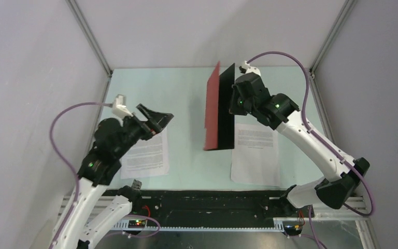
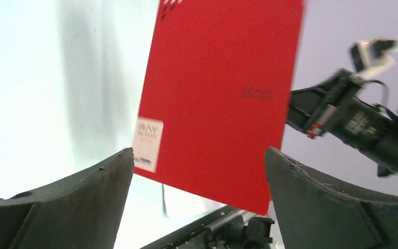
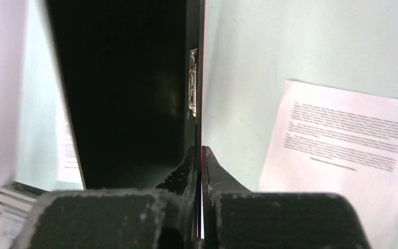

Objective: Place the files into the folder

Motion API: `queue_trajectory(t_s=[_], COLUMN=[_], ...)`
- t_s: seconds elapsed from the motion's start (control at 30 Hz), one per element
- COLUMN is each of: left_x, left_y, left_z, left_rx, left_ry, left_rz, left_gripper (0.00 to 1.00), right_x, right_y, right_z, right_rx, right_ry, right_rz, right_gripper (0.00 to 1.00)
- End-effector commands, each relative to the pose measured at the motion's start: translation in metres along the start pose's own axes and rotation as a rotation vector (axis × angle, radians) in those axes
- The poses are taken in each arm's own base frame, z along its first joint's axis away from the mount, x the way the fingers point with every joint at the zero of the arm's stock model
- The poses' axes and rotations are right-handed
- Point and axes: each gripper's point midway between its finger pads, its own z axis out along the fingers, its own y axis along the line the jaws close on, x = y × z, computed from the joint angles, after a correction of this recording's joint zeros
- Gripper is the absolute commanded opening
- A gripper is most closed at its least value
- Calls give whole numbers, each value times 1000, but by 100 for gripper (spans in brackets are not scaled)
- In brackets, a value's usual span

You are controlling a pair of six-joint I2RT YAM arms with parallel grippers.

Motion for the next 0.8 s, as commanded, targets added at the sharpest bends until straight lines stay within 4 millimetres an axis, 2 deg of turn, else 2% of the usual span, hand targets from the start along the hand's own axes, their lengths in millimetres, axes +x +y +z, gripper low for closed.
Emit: queue_trajectory(t_s=[0.0, 0.13, 0.2, 0.27, 0.4, 0.43, 0.47, 0.5, 0.53, 0.57, 0.6, 0.63, 0.67, 0.7, 0.73, 0.77], left_x=[-12, -16, -18, -19, -12, -9, -4, 0, 8, 13, 23, 29, 40, 45, 56, 59], left_y=[6, -4, -10, -16, -14, -13, -10, -7, 0, 4, 11, 15, 22, 24, 29, 32], left_z=[-39, -48, -49, -47, -34, -32, -26, -23, -15, -11, -3, 2, 12, 17, 27, 32], left_rx=[-74, -68, -55, -38, -50, -50, -59, -67, -82, -89, -98, -102, -106, -103, -109, -122], left_ry=[-23, -4, -4, 10, 62, 77, 99, 112, 140, 156, 182, 197, 222, 236, 262, 265], left_rz=[213, 257, 261, 263, 246, 243, 239, 236, 225, 218, 207, 200, 186, 182, 182, 187], left_gripper=[100, 97, 95, 92, 88, 87, 86, 83, 81, 79, 78, 75, 74, 72, 71, 70], right_x=[3, 7, 14, 17, 26, 28, 29, 33, 32, 42, 41, 57, 55, 73, 70, 86], right_y=[-17, -7, -8, 0, 19, 13, 22, 11, 12, 2, 2, -10, -5, -18, -18, -30], right_z=[-14, -16, -17, -16, -13, -12, -11, -11, -7, -7, -2, -1, 4, 3, 5, 5], right_rx=[149, 229, 288, 286, 191, 185, 129, 130, 92, 91, 48, 34, -43, -57, -119, -121], right_ry=[66, 81, 112, 118, 145, 154, 161, 172, 176, 198, 201, 235, 233, 270, 274, 300], right_rz=[-153, -239, -289, -307, -264, -243, -208, -182, -138, -125, -86, -76, -33, -11, 34, 55], right_gripper=[0, 0, 0, 0, 0, 0, 0, 0, 0, 0, 0, 0, 0, 0, 0, 0])
